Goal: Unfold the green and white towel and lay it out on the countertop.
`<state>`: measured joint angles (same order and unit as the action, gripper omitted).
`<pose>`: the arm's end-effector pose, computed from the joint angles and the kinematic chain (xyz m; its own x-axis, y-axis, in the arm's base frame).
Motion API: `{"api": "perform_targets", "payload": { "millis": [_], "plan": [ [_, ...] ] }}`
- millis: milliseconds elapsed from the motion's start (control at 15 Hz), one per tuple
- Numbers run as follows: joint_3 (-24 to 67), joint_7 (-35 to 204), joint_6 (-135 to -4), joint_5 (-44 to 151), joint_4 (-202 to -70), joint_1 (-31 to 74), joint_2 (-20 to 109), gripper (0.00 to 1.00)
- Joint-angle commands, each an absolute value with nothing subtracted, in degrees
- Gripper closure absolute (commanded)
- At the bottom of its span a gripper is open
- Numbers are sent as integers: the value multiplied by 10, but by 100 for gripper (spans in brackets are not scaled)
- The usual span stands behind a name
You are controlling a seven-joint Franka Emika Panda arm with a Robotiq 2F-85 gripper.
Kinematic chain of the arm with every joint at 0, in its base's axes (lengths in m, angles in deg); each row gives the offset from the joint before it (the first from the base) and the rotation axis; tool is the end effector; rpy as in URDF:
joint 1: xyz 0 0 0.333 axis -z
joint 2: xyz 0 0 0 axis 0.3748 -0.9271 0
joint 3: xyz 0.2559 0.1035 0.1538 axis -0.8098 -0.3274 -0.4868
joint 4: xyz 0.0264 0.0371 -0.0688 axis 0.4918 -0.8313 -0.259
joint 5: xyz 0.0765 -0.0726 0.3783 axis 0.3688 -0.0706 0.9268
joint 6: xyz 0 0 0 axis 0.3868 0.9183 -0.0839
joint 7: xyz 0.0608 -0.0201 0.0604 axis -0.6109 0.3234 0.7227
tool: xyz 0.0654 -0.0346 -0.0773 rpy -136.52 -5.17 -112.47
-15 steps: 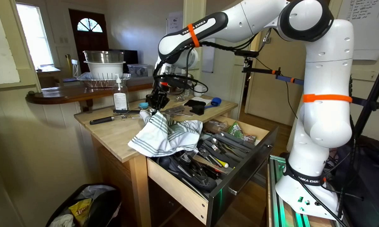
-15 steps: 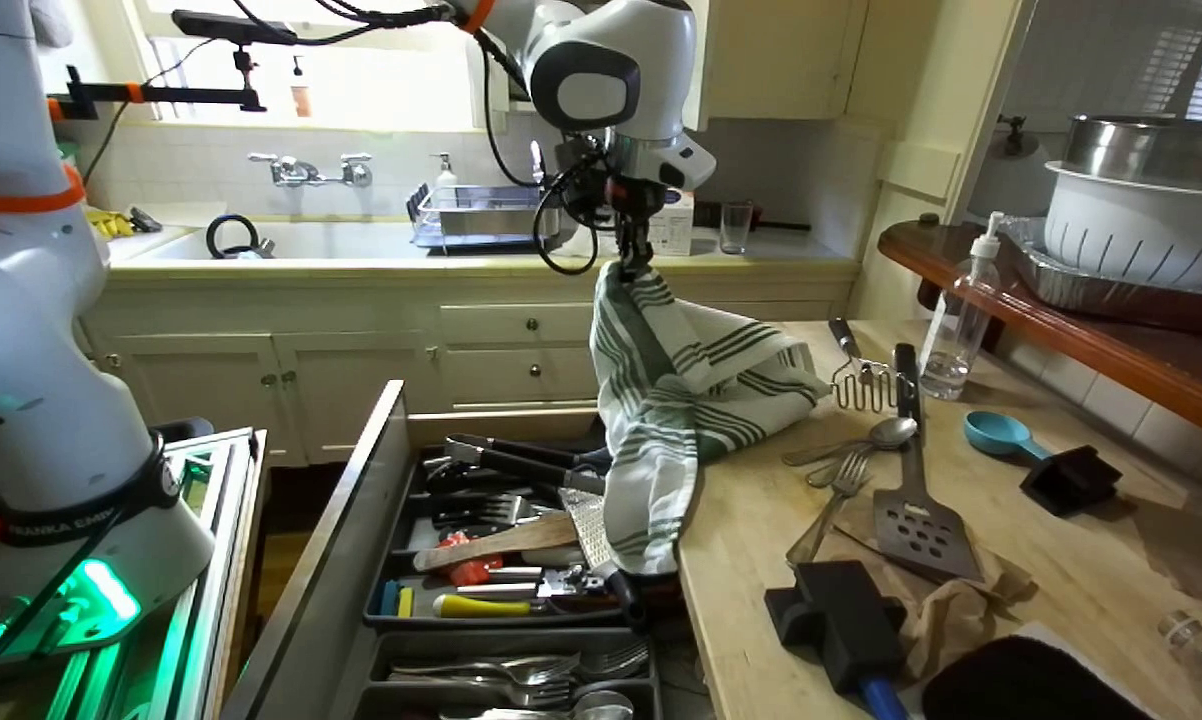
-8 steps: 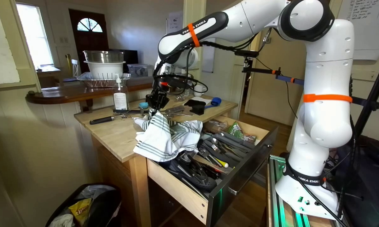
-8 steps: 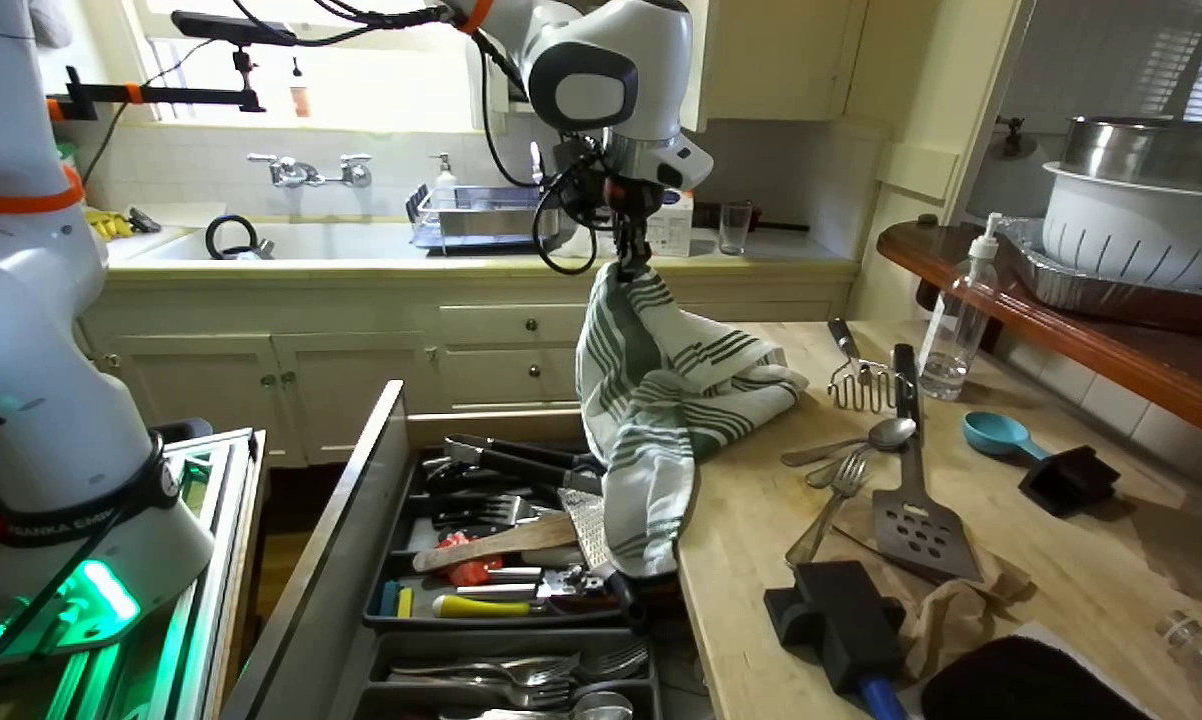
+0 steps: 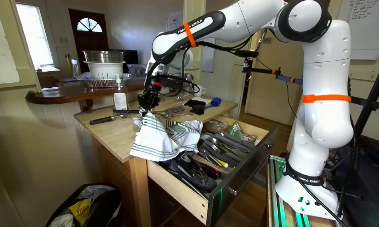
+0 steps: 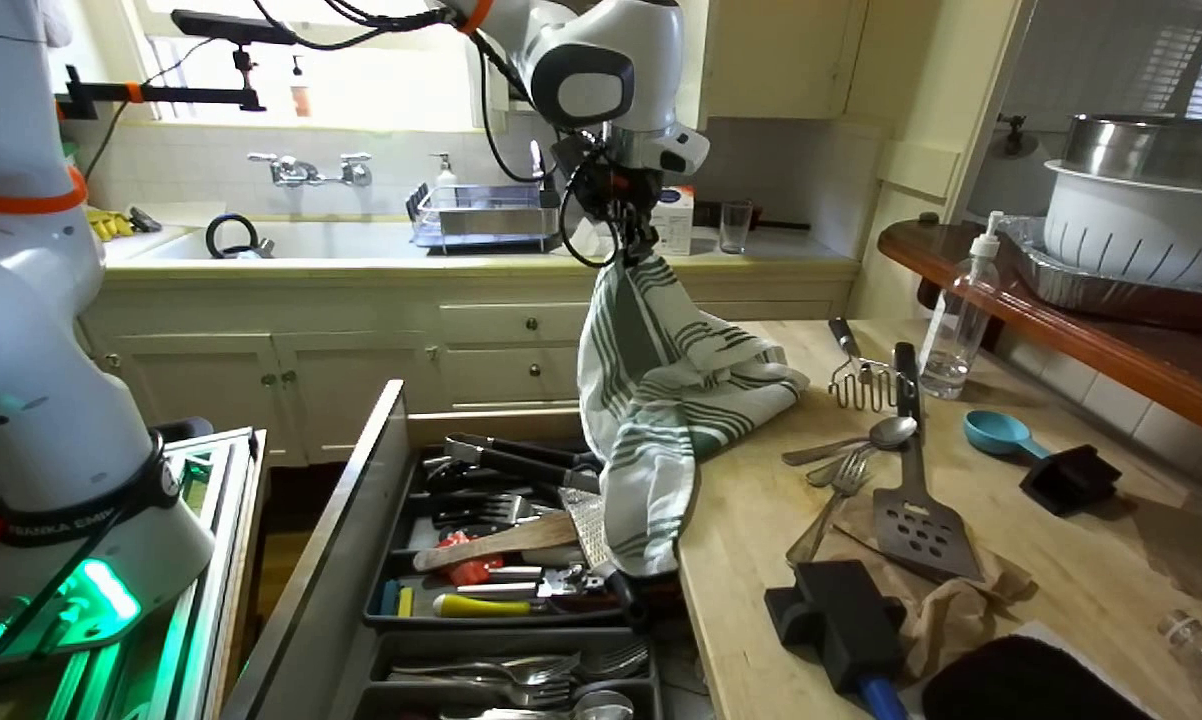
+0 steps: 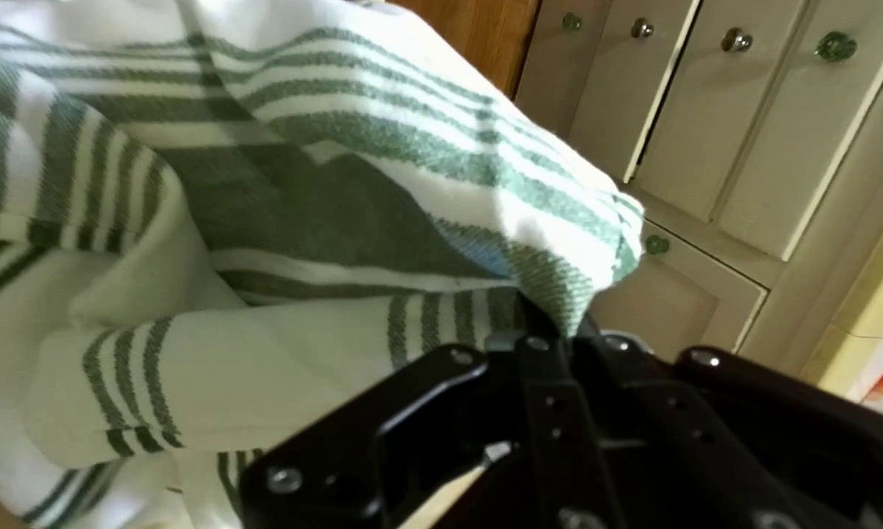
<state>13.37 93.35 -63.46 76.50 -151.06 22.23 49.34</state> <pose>0.6227 0.0478 0.4215 0.9850 -0.0895 0.1475 -0.0414 -0.9526 -0.3015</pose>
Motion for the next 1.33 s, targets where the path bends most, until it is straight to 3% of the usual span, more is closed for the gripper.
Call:
{"api": "perform_targets", "payload": {
  "millis": [0, 400, 467, 533, 800, 1133, 1267],
  "plan": [
    [108, 999, -705, 768, -1476, 201, 450, 99],
    [42, 1177, -780, 782, -1454, 212, 383, 99],
    [33, 1202, -783, 784, -1451, 217, 374, 79],
    [26, 1221, -783, 784, -1447, 222, 367, 69],
    [6, 1241, -763, 806, -1429, 243, 370, 40],
    [69, 1139, -772, 731, -1425, 233, 403, 4],
    [105, 1110, -777, 667, -1426, 226, 406, 0]
  ]
}}
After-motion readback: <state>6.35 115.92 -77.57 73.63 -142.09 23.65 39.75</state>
